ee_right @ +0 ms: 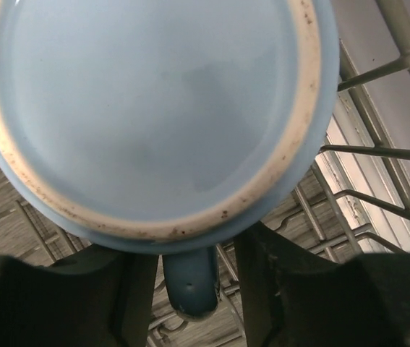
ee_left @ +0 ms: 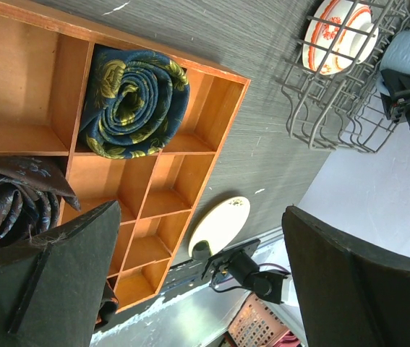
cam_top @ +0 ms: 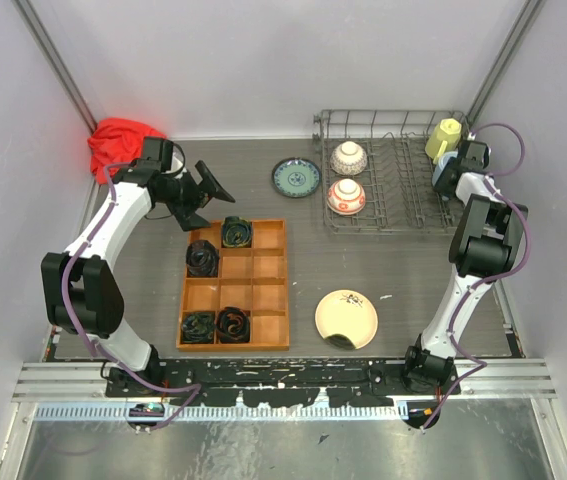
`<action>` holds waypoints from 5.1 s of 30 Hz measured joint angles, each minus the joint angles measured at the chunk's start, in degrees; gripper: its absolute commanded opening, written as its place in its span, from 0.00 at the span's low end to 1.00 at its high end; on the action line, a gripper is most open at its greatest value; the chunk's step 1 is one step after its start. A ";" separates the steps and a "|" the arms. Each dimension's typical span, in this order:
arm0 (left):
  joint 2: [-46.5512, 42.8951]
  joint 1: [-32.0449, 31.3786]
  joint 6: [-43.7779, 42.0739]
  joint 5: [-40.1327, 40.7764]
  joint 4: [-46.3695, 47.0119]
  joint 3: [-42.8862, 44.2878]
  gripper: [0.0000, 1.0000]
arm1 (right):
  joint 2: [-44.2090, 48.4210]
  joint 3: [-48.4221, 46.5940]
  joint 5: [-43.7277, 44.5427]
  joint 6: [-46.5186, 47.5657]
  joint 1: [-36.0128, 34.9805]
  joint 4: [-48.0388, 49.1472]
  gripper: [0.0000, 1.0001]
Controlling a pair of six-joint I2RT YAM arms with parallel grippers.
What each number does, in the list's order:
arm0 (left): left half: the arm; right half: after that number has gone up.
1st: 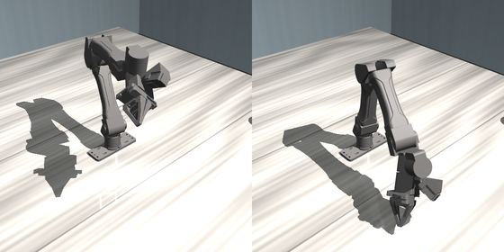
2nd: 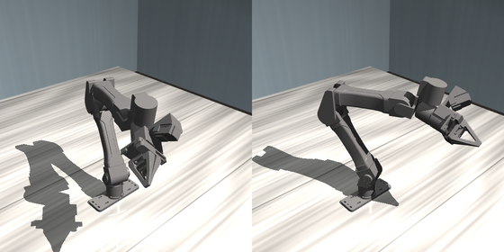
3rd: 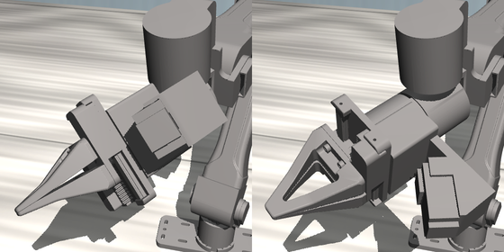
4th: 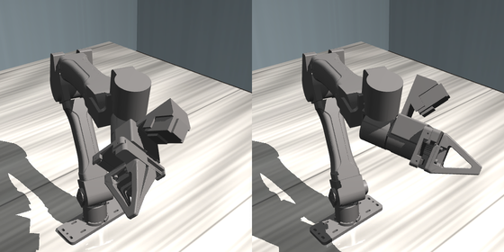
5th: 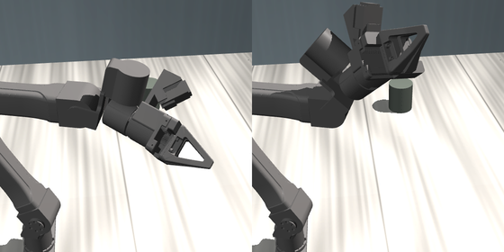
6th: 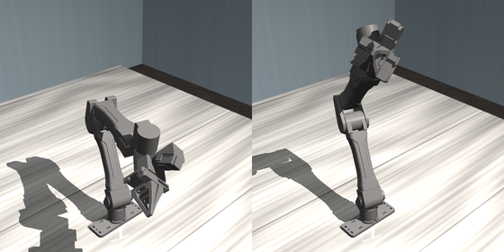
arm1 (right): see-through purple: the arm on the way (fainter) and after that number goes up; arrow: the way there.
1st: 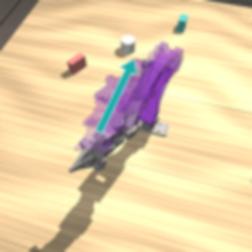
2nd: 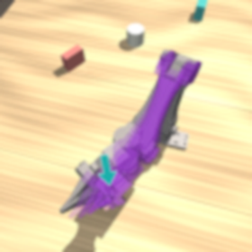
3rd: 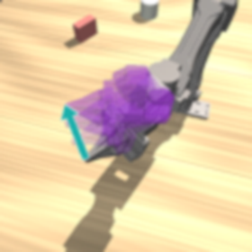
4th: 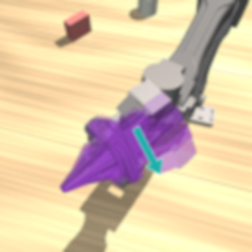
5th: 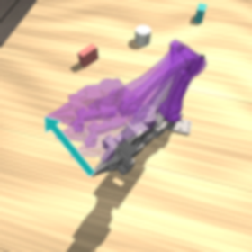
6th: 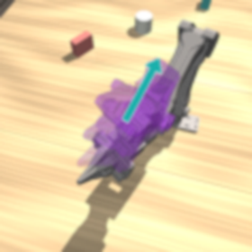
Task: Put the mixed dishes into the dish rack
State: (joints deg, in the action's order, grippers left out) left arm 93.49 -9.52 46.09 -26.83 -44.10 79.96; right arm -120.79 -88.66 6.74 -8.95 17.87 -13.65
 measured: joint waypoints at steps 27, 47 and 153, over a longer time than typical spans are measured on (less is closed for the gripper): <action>-6.97 -0.57 -2.56 0.63 -0.28 -3.54 0.99 | 19.67 10.91 -0.20 -3.96 -0.72 2.01 0.66; -15.87 -7.10 -8.79 -0.15 -2.29 -10.54 1.00 | 54.40 35.28 -9.33 -16.15 -12.59 -10.12 0.66; -5.25 -20.11 -20.37 -3.15 -5.53 -7.21 0.98 | 69.40 64.48 8.66 -58.88 -54.51 -23.32 0.65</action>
State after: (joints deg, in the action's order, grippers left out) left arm 88.25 -29.63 25.71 -29.98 -49.63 72.75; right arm -51.40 -24.18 15.40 -67.83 -36.64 -36.97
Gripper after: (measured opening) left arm 0.986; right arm 0.647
